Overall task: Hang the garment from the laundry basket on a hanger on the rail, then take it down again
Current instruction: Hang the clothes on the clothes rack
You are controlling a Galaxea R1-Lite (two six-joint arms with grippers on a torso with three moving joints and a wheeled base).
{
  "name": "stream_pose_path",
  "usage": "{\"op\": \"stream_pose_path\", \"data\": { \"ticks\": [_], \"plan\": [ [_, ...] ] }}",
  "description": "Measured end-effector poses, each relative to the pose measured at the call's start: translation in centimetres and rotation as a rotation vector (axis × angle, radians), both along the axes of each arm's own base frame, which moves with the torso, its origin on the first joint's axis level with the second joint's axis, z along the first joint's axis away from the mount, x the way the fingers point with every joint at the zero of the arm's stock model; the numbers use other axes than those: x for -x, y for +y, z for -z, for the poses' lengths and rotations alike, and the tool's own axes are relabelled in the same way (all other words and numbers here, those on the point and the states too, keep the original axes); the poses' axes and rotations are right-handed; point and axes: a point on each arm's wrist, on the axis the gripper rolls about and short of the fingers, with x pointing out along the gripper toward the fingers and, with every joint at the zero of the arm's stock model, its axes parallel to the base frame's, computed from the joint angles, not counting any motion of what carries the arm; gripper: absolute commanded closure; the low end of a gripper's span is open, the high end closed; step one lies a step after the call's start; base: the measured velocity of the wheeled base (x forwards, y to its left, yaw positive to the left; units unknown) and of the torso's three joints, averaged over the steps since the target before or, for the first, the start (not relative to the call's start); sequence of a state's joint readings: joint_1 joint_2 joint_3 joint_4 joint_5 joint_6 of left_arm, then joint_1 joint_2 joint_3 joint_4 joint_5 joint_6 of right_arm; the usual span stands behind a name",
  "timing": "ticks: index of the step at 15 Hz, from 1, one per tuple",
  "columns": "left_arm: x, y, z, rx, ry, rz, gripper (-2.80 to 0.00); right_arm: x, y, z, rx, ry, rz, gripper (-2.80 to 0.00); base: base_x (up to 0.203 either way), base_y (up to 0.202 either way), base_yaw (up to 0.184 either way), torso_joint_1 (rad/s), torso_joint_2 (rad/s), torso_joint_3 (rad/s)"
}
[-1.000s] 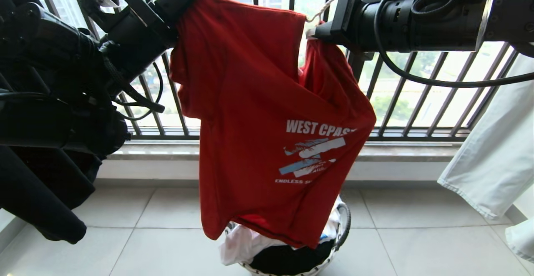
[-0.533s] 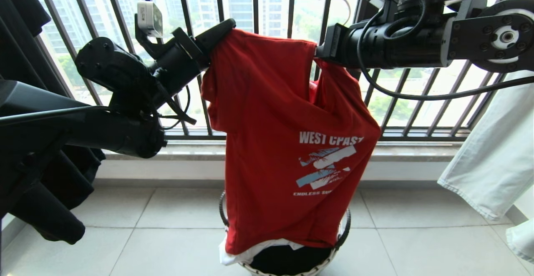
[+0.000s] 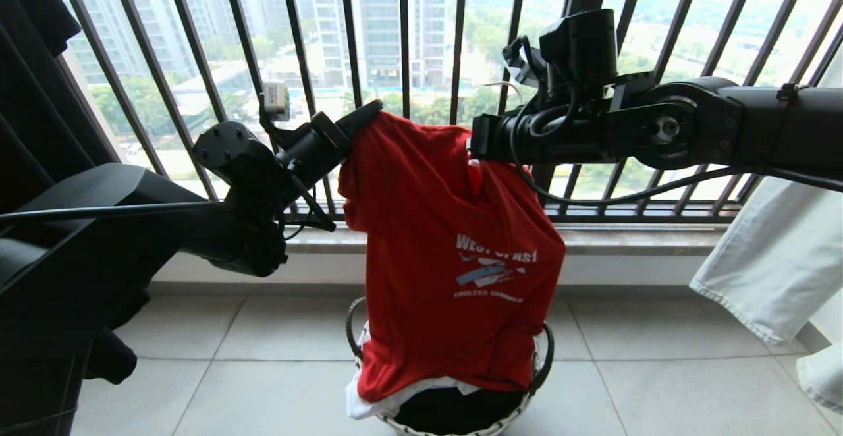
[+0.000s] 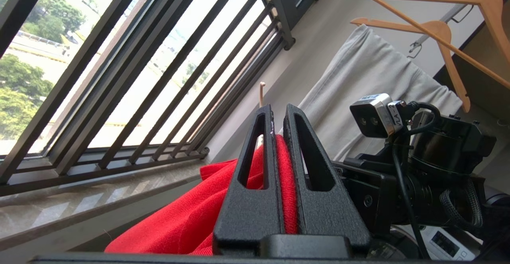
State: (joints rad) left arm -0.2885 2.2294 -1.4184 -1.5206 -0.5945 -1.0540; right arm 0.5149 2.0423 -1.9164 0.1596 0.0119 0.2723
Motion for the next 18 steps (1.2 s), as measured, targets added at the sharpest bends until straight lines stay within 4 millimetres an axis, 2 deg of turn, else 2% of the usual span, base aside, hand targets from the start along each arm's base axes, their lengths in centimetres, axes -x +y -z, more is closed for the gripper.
{"op": "stream_pose_path", "data": {
  "ticks": [3, 7, 11, 16, 17, 18],
  "plan": [
    [0.2, 0.0, 0.3, -0.006, 0.015, -0.002, 0.0, -0.1, 0.4, 0.8, 0.011, 0.02, -0.002, 0.0, 0.0, 0.0, 0.0, 0.0, 0.0, 0.0],
    [1.0, 0.2, -0.4, -0.008, 0.0, -0.021, 0.0, 0.3, 0.0, 1.5, 0.036, 0.046, 0.051, 0.0, 0.0, 0.0, 0.0, 0.0, 0.0, 0.0],
    [1.2, 0.3, -0.6, -0.01, -0.011, -0.029, 0.0, 1.5, -1.1, 0.9, -0.001, 0.025, 0.075, 0.0, 0.0, 0.0, 0.0, 0.0, 0.0, 0.0],
    [1.2, 0.3, -0.5, -0.011, -0.008, -0.03, 0.0, 2.8, 0.8, 0.0, -0.032, -0.043, -0.009, 0.0, 0.0, 0.0, 0.0, 0.0, 0.0, 0.0],
    [1.3, 0.2, -0.4, -0.013, -0.005, -0.028, 0.0, 2.9, 1.4, 0.2, -0.022, -0.046, -0.027, -0.39, 0.0, 0.0, 0.0, 0.0, 0.0, 0.0],
    [1.3, 0.2, -0.4, -0.013, -0.003, -0.027, 0.0, 3.0, 1.9, 0.5, -0.016, -0.041, -0.04, -2.8, 0.0, 0.0, 0.0, 0.0, 0.0, 0.0]
  ]
}}
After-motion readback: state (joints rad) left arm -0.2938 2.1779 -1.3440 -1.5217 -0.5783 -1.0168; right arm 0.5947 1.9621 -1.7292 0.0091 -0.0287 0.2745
